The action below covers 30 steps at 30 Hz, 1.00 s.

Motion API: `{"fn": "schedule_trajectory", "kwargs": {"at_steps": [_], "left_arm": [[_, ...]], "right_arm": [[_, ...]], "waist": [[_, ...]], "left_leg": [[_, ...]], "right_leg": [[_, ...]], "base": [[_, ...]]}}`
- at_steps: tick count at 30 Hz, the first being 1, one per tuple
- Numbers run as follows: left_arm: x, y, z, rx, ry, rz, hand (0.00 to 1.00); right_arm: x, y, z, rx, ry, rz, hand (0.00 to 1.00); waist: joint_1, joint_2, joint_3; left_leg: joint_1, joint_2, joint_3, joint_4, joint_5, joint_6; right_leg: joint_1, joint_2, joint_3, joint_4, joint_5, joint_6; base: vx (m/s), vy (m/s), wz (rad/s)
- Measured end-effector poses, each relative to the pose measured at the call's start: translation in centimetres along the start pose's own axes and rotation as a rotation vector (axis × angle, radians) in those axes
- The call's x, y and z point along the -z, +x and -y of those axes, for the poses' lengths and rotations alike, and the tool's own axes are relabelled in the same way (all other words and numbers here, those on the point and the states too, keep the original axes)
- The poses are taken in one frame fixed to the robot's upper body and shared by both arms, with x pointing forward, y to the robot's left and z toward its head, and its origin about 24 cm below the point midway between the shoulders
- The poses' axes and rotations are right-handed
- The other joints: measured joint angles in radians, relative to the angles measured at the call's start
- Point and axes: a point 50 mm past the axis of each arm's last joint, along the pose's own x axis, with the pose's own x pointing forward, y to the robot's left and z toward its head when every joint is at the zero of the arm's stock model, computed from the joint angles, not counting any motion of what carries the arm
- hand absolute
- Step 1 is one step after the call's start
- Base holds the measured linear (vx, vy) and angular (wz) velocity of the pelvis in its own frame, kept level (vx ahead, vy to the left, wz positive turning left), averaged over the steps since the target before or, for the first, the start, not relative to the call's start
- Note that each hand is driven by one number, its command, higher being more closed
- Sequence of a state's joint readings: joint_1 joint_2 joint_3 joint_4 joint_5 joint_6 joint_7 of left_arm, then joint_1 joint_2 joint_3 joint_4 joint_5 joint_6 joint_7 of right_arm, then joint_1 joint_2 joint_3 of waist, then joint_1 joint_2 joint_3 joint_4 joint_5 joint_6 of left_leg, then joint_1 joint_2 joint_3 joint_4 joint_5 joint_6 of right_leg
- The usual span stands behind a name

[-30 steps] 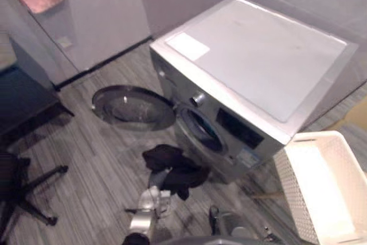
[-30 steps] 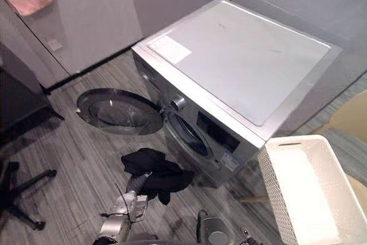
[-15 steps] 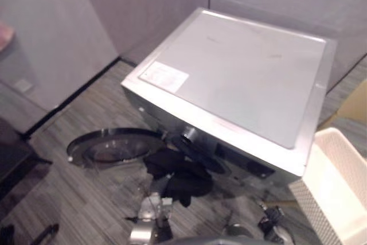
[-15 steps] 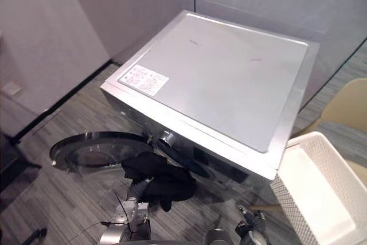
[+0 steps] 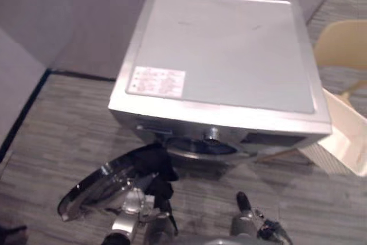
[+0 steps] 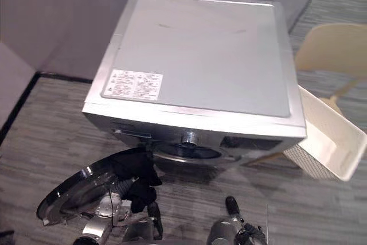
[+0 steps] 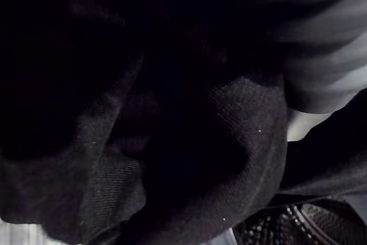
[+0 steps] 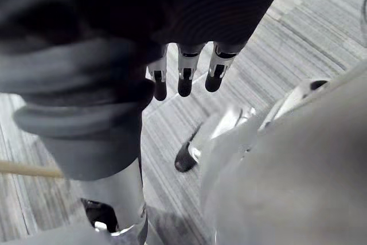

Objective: Pick up the laundry basket with both hands and put the clothes into the washing machine.

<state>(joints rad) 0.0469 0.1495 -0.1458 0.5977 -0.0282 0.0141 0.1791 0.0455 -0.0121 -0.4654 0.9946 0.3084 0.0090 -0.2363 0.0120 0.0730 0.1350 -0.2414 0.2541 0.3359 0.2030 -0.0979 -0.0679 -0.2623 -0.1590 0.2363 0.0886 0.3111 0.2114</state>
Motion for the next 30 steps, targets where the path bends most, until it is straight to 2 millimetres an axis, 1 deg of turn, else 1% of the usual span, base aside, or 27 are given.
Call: {"fn": "schedule_trajectory", "kwargs": {"at_steps": [1,2,3,4,5,6,7,8,9,10,11,12,13,14,15,16,17,19,20,21,23,24,25,27,28,29,30], "left_arm": [[-0.1,0.1,0.0,0.000,0.000,0.003,1.00],[-0.4,0.2,0.0,0.000,0.000,0.010,1.00],[-0.4,0.2,0.0,-0.001,-0.001,0.012,1.00],[-0.6,0.3,0.1,0.001,-0.005,0.017,1.00],[-0.8,0.3,0.2,0.004,-0.008,0.022,1.00],[-1.1,0.4,0.3,0.003,-0.014,0.031,1.00],[-1.3,0.5,0.2,0.000,-0.014,0.035,1.00],[-1.9,0.8,0.2,-0.008,-0.011,0.050,1.00],[-2.5,1.1,0.3,-0.008,-0.010,0.061,1.00],[-3.4,1.5,0.9,0.003,-0.015,0.083,1.00],[-3.7,1.6,1.2,0.010,-0.019,0.090,1.00],[-4.3,1.7,1.9,0.025,-0.028,0.101,1.00],[-5.1,1.8,2.6,0.040,-0.037,0.122,1.00],[-6.0,1.9,3.4,0.060,-0.048,0.143,1.00],[-6.3,1.9,3.7,0.066,-0.052,0.149,1.00],[-7.5,2.0,4.7,0.092,-0.064,0.179,1.00],[-8.6,2.0,5.5,0.104,-0.078,0.204,1.00],[-10.2,2.1,6.4,0.117,-0.095,0.236,1.00],[-11.0,2.3,6.9,0.125,-0.097,0.248,1.00],[-12.6,2.8,6.9,0.113,-0.091,0.269,1.00],[-14.6,3.3,6.5,0.088,-0.120,0.297,1.00],[-17.0,3.7,5.9,0.062,-0.152,0.337,1.00],[-18.0,3.8,5.5,0.051,-0.172,0.356,1.00],[-22.7,4.1,2.5,-0.026,-0.211,0.447,1.00],[-24.1,4.1,1.4,-0.052,-0.224,0.475,1.00],[-28.7,3.3,-2.4,-0.135,-0.266,0.584,1.00],[-30.2,2.8,-3.7,-0.158,-0.277,0.624,1.00]], "right_arm": [[0.0,0.0,-0.1,-0.004,-0.008,0.001,0.00],[0.3,-0.1,-0.1,-0.007,-0.012,-0.004,0.00],[0.1,-0.1,-0.3,-0.015,-0.011,0.002,0.00],[-0.2,0.0,-0.5,-0.026,-0.008,0.013,0.00],[-0.3,0.0,-0.6,-0.034,-0.008,0.016,0.00],[-0.5,0.0,-1.0,-0.047,-0.012,0.020,0.00],[-0.6,-0.1,-1.4,-0.064,-0.027,0.026,0.00],[-0.6,-0.2,-1.8,-0.075,-0.030,0.031,0.00],[-0.8,-0.1,-1.9,-0.077,-0.030,0.039,0.00],[-1.5,0.0,-2.0,-0.078,-0.029,0.061,0.00],[-1.8,0.0,-2.1,-0.080,-0.028,0.072,0.00],[-2.5,-0.1,-2.4,-0.091,-0.025,0.102,0.00],[-3.2,-0.2,-2.7,-0.106,-0.024,0.138,0.00],[-3.6,-0.5,-3.3,-0.127,-0.027,0.170,0.00],[-3.8,-0.6,-3.3,-0.129,-0.024,0.179,0.00],[-4.5,-0.8,-3.6,-0.143,-0.011,0.212,0.00],[-4.9,-1.0,-4.2,-0.160,0.004,0.234,0.00],[-5.3,-1.5,-5.1,-0.185,0.022,0.261,0.00],[-5.4,-1.7,-5.5,-0.194,0.045,0.266,0.00],[-6.2,-2.0,-5.9,-0.206,0.066,0.298,0.00],[-7.0,-2.3,-6.3,-0.213,0.090,0.323,0.00],[-7.7,-2.7,-6.9,-0.234,0.093,0.356,0.00],[-8.0,-2.9,-7.2,-0.246,0.096,0.371,0.00],[-9.1,-4.0,-8.4,-0.301,0.111,0.428,0.00],[-9.4,-4.3,-8.7,-0.317,0.115,0.448,0.00],[-10.0,-5.0,-9.1,-0.342,0.129,0.495,0.00],[-10.1,-5.0,-9.1,-0.344,0.138,0.503,0.00]], "waist": [[-0.003,-0.002,0.000],[-0.004,-0.013,-0.003],[-0.001,-0.025,-0.006],[-0.003,-0.018,-0.002],[-0.005,-0.019,-0.001],[-0.003,-0.032,0.006],[-0.004,-0.044,0.017],[-0.015,-0.060,0.041],[-0.029,-0.066,0.063],[-0.044,-0.052,0.102],[-0.043,-0.048,0.118],[-0.033,-0.048,0.151],[-0.028,-0.063,0.183],[-0.027,-0.082,0.197],[-0.028,-0.085,0.200],[-0.028,-0.095,0.213],[-0.026,-0.099,0.240],[-0.026,-0.099,0.259],[-0.026,-0.097,0.267],[-0.027,-0.096,0.295],[-0.027,-0.098,0.316],[-0.028,-0.103,0.342],[-0.029,-0.105,0.350],[-0.042,-0.123,0.384],[-0.048,-0.131,0.395],[-0.068,-0.145,0.406],[-0.073,-0.146,0.406]], "left_leg": [[0.001,0.001,0.000,-0.001,0.000,0.000],[0.006,-0.007,0.008,-0.002,0.001,-0.001],[0.012,-0.016,0.021,-0.003,0.002,-0.002],[0.013,-0.019,0.025,-0.009,0.008,-0.010],[0.013,-0.022,0.026,-0.017,0.013,-0.018],[0.012,-0.028,0.026,-0.026,0.028,-0.025],[0.004,-0.029,0.024,-0.022,0.033,-0.032],[-0.018,-0.026,0.004,0.011,0.032,-0.034],[-0.051,-0.019,-0.034,0.055,0.024,-0.046],[-0.107,0.019,-0.083,0.137,0.002,-0.058],[-0.127,0.040,-0.100,0.171,-0.009,-0.061],[-0.151,0.078,-0.117,0.226,-0.030,-0.076],[-0.180,0.098,-0.124,0.282,-0.052,-0.080],[-0.235,0.104,-0.137,0.337,-0.069,-0.083],[-0.253,0.105,-0.142,0.351,-0.078,-0.083],[-0.312,0.115,-0.148,0.406,-0.101,-0.081],[-0.354,0.117,-0.155,0.446,-0.116,-0.084],[-0.427,0.117,-0.158,0.495,-0.124,-0.076],[-0.464,0.119,-0.161,0.520,-0.128,-0.074],[-0.515,0.130,-0.163,0.564,-0.141,-0.074],[-0.572,0.145,-0.165,0.612,-0.157,-0.071],[-0.622,0.162,-0.162,0.661,-0.170,-0.067],[-0.645,0.173,-0.161,0.684,-0.178,-0.065],[-0.708,0.207,-0.149,0.754,-0.205,-0.065],[-0.721,0.218,-0.143,0.771,-0.212,-0.065],[-0.781,0.251,-0.139,0.824,-0.235,-0.062],[-0.800,0.260,-0.139,0.840,-0.239,-0.059]], "right_leg": [[-0.004,0.020,-0.023,0.034,-0.053,-0.004],[-0.004,0.041,-0.061,0.066,-0.133,-0.035],[-0.005,0.038,-0.076,0.064,-0.148,-0.047],[-0.007,0.039,-0.067,0.056,-0.161,-0.048],[-0.010,0.038,-0.068,0.052,-0.172,-0.054],[-0.019,0.037,-0.068,0.045,-0.201,-0.074],[-0.024,0.037,-0.068,0.046,-0.232,-0.077],[-0.024,0.035,-0.072,0.056,-0.293,-0.086],[-0.024,0.036,-0.075,0.072,-0.347,-0.088],[-0.039,0.067,-0.092,0.110,-0.375,-0.089],[-0.054,0.085,-0.093,0.138,-0.382,-0.096],[-0.084,0.120,-0.092,0.201,-0.405,-0.103],[-0.133,0.138,-0.090,0.292,-0.444,-0.109],[-0.206,0.144,-0.087,0.389,-0.486,-0.107],[-0.225,0.145,-0.087,0.410,-0.496,-0.106],[-0.292,0.149,-0.085,0.483,-0.525,-0.102],[-0.338,0.150,-0.078,0.535,-0.544,-0.093],[-0.418,0.149,-0.069,0.595,-0.561,-0.101],[-0.458,0.149,-0.066,0.623,-0.567,-0.096],[-0.511,0.157,-0.058,0.663,-0.574,-0.095],[-0.572,0.168,-0.049,0.705,-0.579,-0.093],[-0.627,0.181,-0.035,0.744,-0.580,-0.087],[-0.651,0.190,-0.029,0.757,-0.580,-0.086],[-0.728,0.218,-0.002,0.806,-0.582,-0.080],[-0.745,0.227,0.007,0.817,-0.582,-0.079],[-0.807,0.256,0.022,0.841,-0.578,-0.070],[-0.825,0.264,0.026,0.849,-0.577,-0.069]], "base": [[-0.02,-0.047,-0.31],[-0.02,-0.035,-0.28],[-0.05,-0.042,-0.30],[-0.05,-0.020,-0.20],[-0.05,-0.101,-0.20],[0.00,-0.119,-0.18],[0.00,-0.251,-0.08],[0.01,-0.223,0.26],[-0.03,-0.277,0.51],[-0.07,-0.202,0.38],[-0.12,-0.238,0.01],[-0.15,-0.223,-0.26],[-0.19,-0.223,-0.23],[-0.17,-0.155,-0.06],[-0.18,-0.113,-0.02],[-0.16,-0.067,-0.03],[-0.15,-0.050,-0.04],[-0.12,-0.014,-0.05],[-0.11,-0.009,-0.15],[-0.07,-0.008,-0.18],[-0.06,-0.006,-0.29],[-0.04,-0.001,-0.40],[-0.03,0.015,-0.57],[-0.02,0.029,-0.54],[-0.01,0.036,-0.67],[-0.01,0.037,-0.61],[-0.01,0.049,-0.56]]}}
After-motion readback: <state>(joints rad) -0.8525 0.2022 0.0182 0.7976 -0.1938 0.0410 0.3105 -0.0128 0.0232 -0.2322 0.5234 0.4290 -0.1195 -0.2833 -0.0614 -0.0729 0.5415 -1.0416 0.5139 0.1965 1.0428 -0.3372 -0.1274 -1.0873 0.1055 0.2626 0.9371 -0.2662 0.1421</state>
